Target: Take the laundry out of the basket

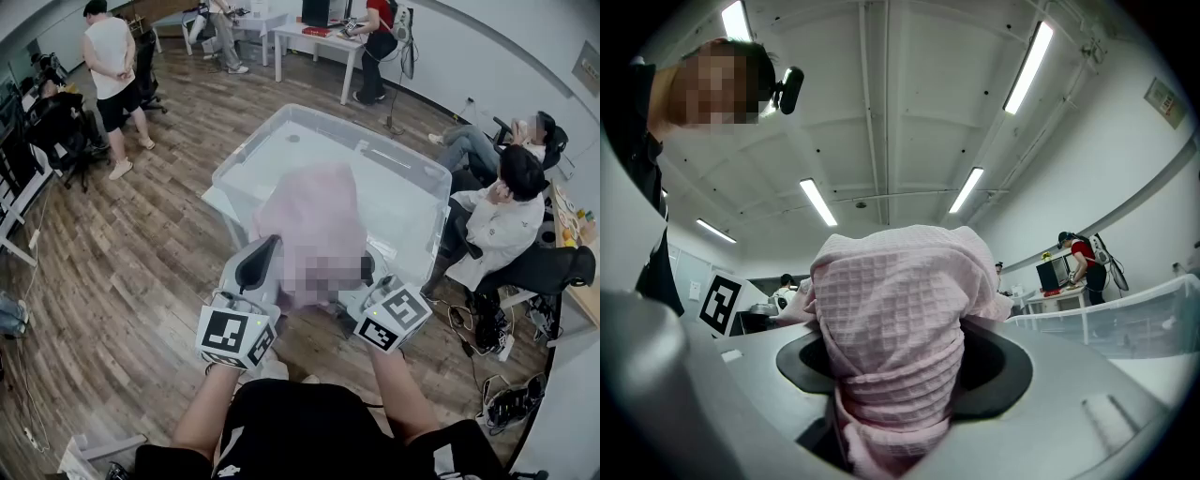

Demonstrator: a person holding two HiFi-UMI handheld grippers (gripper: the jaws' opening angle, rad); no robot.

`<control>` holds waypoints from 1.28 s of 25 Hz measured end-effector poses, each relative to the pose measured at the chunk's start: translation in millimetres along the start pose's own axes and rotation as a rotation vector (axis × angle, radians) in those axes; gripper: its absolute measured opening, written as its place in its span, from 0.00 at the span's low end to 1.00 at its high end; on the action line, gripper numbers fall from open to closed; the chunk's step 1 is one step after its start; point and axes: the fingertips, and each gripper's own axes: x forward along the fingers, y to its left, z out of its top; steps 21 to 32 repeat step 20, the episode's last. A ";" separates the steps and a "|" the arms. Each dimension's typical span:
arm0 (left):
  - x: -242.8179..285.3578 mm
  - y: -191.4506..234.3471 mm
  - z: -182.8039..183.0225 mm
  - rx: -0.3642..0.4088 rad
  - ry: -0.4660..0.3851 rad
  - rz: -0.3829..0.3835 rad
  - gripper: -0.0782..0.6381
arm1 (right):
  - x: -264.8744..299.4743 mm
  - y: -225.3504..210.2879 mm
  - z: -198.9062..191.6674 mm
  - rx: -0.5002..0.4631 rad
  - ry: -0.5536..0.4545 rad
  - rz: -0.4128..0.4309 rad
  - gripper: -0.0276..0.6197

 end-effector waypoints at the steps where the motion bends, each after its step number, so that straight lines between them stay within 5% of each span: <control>1: 0.1 0.5 0.5 0.000 -0.001 0.001 0.11 | 0.6 0.1 0.4 0.000 0.000 0.000 0.53; 32: -2.9 -1.6 -4.5 -0.022 -0.003 0.016 0.11 | -2.8 1.1 -2.8 -0.009 0.007 0.007 0.53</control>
